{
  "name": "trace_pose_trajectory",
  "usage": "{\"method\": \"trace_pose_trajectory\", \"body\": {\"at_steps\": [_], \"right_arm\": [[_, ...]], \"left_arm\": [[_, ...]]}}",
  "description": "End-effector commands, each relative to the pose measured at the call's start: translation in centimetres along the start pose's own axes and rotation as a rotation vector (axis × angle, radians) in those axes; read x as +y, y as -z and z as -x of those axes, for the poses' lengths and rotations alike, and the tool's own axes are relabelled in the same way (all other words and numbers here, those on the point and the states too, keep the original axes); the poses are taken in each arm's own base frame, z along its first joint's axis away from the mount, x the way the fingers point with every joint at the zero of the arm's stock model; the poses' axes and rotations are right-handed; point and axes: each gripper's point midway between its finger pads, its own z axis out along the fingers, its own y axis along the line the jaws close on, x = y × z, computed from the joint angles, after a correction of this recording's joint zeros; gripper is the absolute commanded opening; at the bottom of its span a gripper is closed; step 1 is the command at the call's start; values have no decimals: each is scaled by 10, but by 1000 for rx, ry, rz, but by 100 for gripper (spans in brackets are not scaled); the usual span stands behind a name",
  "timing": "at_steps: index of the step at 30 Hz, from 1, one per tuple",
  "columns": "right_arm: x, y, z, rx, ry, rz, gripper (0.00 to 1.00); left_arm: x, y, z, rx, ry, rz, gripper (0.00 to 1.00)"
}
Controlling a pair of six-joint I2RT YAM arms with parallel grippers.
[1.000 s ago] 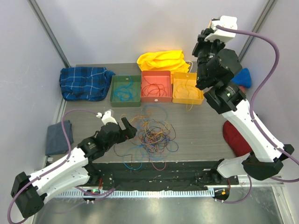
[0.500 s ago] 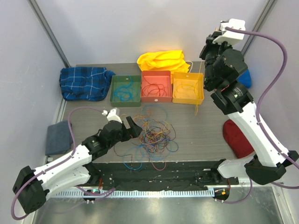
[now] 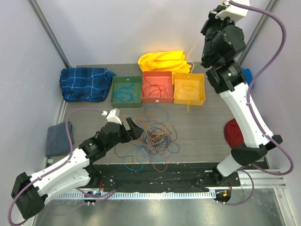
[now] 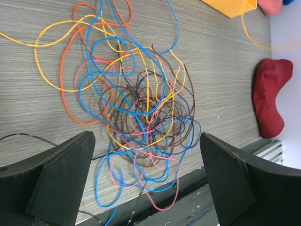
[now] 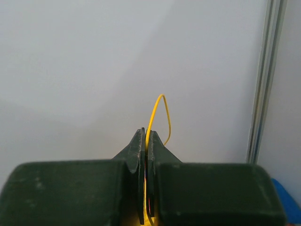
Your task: Untangle the cables
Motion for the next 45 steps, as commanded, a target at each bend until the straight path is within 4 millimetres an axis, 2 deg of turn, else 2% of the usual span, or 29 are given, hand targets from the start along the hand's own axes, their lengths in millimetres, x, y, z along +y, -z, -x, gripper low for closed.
{"method": "trace_pose_trajectory", "body": {"at_steps": [1,2,5,8,10,11,13,15,18,19,20,21,22,24,25,26,27,29,30,32,33,35,36,38,39,41,45], "right_arm": [[-6,-27,8,-76,-49,-36,1],[-9,-33,10,-86,-57,-44,1],[-14,-53,-6,-83,-57,-67,1],[-23,-68,-8,-100,-91,-82,1],[-28,-75,-5,-112,-108,-83,1],[-35,-79,3,-135,-125,-92,1],[-33,-87,-1,-136,-160,-72,1],[-39,-96,-19,-106,-155,-78,1],[-43,-103,-62,-31,-141,-93,1],[-44,-103,-96,27,-111,-98,1],[-43,-101,-112,51,-105,-91,1],[-43,-99,-117,51,-113,-80,1],[-43,-94,-152,112,-101,-75,1],[-42,-89,-174,138,-130,-67,1],[-44,-83,-199,181,-116,-69,1],[-45,-82,-209,193,-119,-68,1],[-44,-77,-231,235,-118,-63,1],[-44,-72,-251,272,-114,-59,1],[-47,-67,-269,304,-109,-65,1],[-51,-62,-286,331,-98,-75,1],[-55,-56,-303,361,-87,-84,1],[-59,-50,-314,380,-75,-90,1],[-64,-42,-328,408,-60,-99,1],[-67,-34,-335,425,-56,-103,1],[-73,-25,-350,456,-39,-109,1],[-77,-16,-361,478,-36,-115,1],[-85,8,-408,593,10,-103,1]], "left_arm": [[1,12,13,-42,-58,17,100],[5,12,13,-42,-68,29,100],[8,12,11,-37,-70,37,100],[10,13,10,-31,-73,47,100],[12,13,10,-31,-85,56,100],[12,13,10,-31,-90,58,100],[12,11,11,-32,-98,64,100],[11,10,12,-32,-98,64,100],[11,5,9,-19,-100,73,100],[10,4,9,-18,-99,72,100],[11,3,8,-14,-98,74,100],[11,2,8,-12,-97,76,100],[10,1,8,-15,-95,73,100],[11,0,7,-13,-92,75,100],[10,-1,7,-11,-90,72,100],[12,-1,6,-8,-92,79,100],[11,-1,6,-8,-92,77,100],[12,-2,6,-9,-90,78,100],[12,-2,5,-8,-89,79,100],[13,-2,4,-8,-84,77,100],[13,-3,4,-11,-80,75,100],[14,-4,2,-8,-74,74,100],[14,-3,2,-8,-74,72,100],[15,-4,1,-7,-73,76,100],[15,-4,1,-5,-73,76,100],[15,-5,0,-1,-72,73,100],[15,-5,-3,8,-66,67,100]]}}
